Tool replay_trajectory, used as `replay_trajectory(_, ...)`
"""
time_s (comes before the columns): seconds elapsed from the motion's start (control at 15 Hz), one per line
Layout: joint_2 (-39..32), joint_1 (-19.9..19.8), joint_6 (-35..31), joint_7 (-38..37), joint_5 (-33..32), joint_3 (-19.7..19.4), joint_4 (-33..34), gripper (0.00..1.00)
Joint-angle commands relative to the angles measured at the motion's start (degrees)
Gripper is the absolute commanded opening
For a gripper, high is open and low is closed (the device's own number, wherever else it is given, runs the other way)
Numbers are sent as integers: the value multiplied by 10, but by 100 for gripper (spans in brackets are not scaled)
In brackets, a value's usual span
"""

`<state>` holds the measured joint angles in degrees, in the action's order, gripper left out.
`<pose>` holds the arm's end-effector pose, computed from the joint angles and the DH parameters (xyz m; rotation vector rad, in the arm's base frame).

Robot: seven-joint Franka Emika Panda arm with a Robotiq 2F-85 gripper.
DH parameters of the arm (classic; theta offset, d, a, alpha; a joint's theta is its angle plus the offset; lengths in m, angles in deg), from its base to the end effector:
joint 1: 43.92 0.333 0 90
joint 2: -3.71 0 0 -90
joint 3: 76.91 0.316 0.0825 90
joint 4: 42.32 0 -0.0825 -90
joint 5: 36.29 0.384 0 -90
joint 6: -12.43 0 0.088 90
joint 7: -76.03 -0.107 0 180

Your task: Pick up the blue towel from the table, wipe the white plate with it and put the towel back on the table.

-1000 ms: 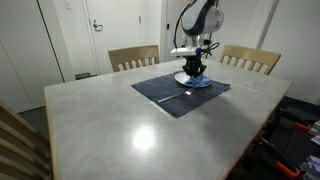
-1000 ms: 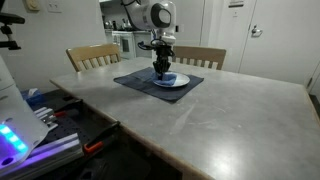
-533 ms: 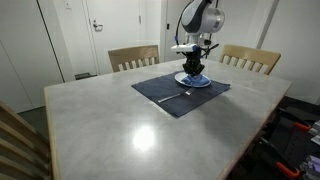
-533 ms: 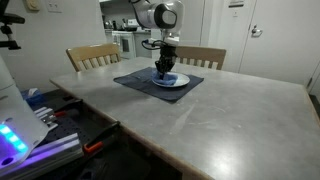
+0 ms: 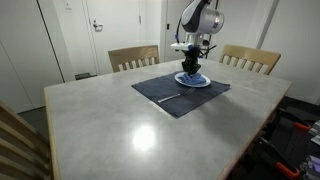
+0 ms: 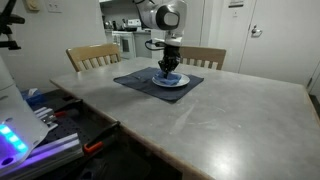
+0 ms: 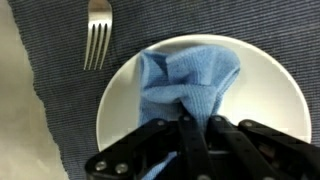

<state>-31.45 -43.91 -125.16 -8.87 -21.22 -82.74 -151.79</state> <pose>0.6110 -0.0590 0.1633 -1.9740 2.4203 0.2436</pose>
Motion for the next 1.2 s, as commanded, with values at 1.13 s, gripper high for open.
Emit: replay_trajectory(1.13,-55,44,-34,-302,-102,-81,33,3)
